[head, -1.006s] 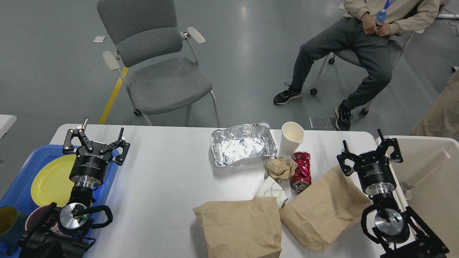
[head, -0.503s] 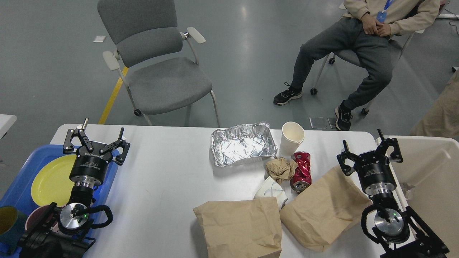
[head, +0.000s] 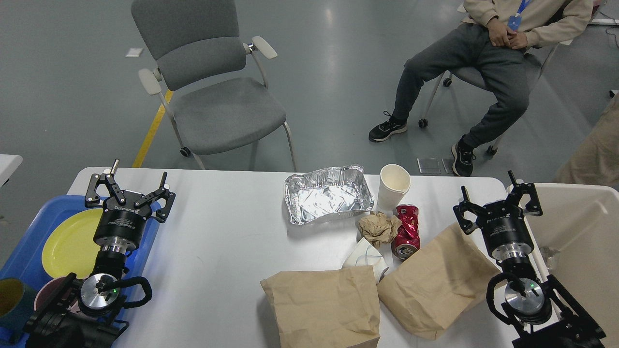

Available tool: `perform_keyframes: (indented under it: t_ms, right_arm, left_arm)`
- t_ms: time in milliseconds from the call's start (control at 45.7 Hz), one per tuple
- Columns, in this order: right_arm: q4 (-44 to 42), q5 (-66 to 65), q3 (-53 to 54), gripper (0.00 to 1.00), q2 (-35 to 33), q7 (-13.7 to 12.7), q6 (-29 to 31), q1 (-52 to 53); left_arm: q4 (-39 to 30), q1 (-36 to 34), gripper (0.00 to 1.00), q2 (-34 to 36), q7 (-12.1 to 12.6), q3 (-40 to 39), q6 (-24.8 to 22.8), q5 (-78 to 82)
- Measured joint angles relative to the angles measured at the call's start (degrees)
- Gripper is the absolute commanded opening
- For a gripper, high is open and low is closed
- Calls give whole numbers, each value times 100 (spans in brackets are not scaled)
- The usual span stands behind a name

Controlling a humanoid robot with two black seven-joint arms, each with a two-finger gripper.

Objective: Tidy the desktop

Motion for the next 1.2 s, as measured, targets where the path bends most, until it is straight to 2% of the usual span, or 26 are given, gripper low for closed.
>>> perform_keyframes:
  t_ms: [656, 984, 1202]
  right_arm:
    - [-39, 258, 25, 100, -189, 54, -57, 63]
    - [-10, 259, -748, 100, -207, 14, -28, 3]
    - [-23, 259, -823, 100, -194, 14, -34, 6]
  left_arm:
    - [0, 2, 96, -4, 9, 0, -5, -5]
    - [0, 5, 96, -3, 9, 0, -5, -1]
    - [0, 4, 96, -7, 9, 0, -5, -1]
